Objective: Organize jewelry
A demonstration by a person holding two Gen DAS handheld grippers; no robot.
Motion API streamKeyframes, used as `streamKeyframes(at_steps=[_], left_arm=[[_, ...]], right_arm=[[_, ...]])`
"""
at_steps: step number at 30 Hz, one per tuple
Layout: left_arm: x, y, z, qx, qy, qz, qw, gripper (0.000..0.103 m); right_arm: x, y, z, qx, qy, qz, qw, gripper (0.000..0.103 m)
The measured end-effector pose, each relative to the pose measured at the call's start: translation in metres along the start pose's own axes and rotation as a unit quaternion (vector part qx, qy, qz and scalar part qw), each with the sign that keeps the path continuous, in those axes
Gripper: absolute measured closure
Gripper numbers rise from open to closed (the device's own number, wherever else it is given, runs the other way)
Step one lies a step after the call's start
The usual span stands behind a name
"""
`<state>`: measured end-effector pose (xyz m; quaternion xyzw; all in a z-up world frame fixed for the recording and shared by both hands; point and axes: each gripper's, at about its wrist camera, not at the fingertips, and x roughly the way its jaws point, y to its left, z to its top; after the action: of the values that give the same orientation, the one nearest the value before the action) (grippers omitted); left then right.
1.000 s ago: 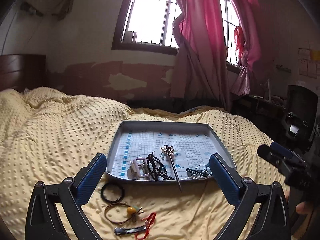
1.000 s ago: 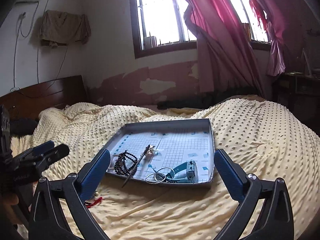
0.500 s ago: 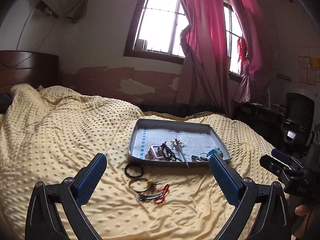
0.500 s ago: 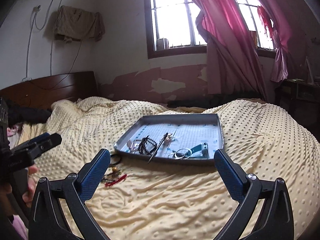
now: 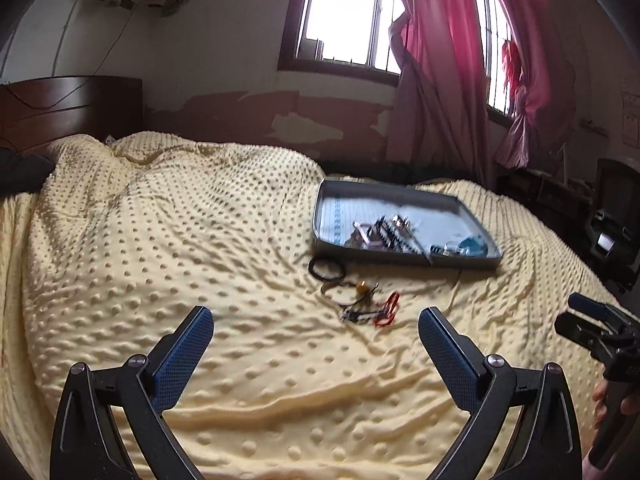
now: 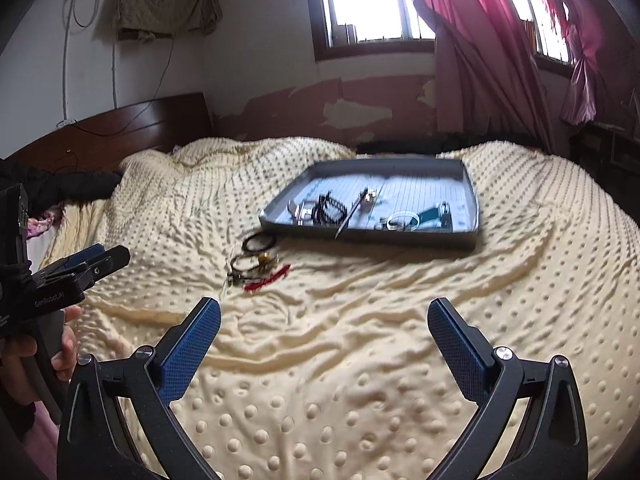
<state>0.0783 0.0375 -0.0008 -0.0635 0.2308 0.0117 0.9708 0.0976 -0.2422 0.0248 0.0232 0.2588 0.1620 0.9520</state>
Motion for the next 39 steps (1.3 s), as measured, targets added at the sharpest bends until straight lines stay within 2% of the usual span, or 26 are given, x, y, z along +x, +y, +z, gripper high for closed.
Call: streamKeyframes(at_steps=[6,13,21,26,36,39], left_arm=[[0.014,0.006,-0.016,0.028,0.053,0.014,0.9981,0.000],[0.027,0.012,-0.028,0.028,0.096,0.019,0.9948,0.000],[0.034,0.015,-0.031,0.014,0.107,0.013,0.9941,0.000],[0.045,0.018,-0.024,-0.006,0.108,-0.003,0.9942,0.000],[0.081,0.020,0.000,-0.019,0.103,-0.025,0.9942,0.000],[0.094,0.020,0.005,-0.009,0.113,-0.034,0.9929,0.011]], right_arm=[[0.030,-0.004,-0.010,0.027,0.064,0.011,0.998,0.001],[0.047,-0.001,-0.018,0.031,0.104,0.014,0.994,0.001],[0.061,0.001,-0.021,0.034,0.129,0.018,0.991,0.001],[0.080,0.000,-0.018,0.032,0.148,0.028,0.988,0.001],[0.120,0.004,0.001,0.011,0.147,0.039,0.988,0.001],[0.132,0.007,0.008,-0.005,0.141,0.045,0.989,0.001]])
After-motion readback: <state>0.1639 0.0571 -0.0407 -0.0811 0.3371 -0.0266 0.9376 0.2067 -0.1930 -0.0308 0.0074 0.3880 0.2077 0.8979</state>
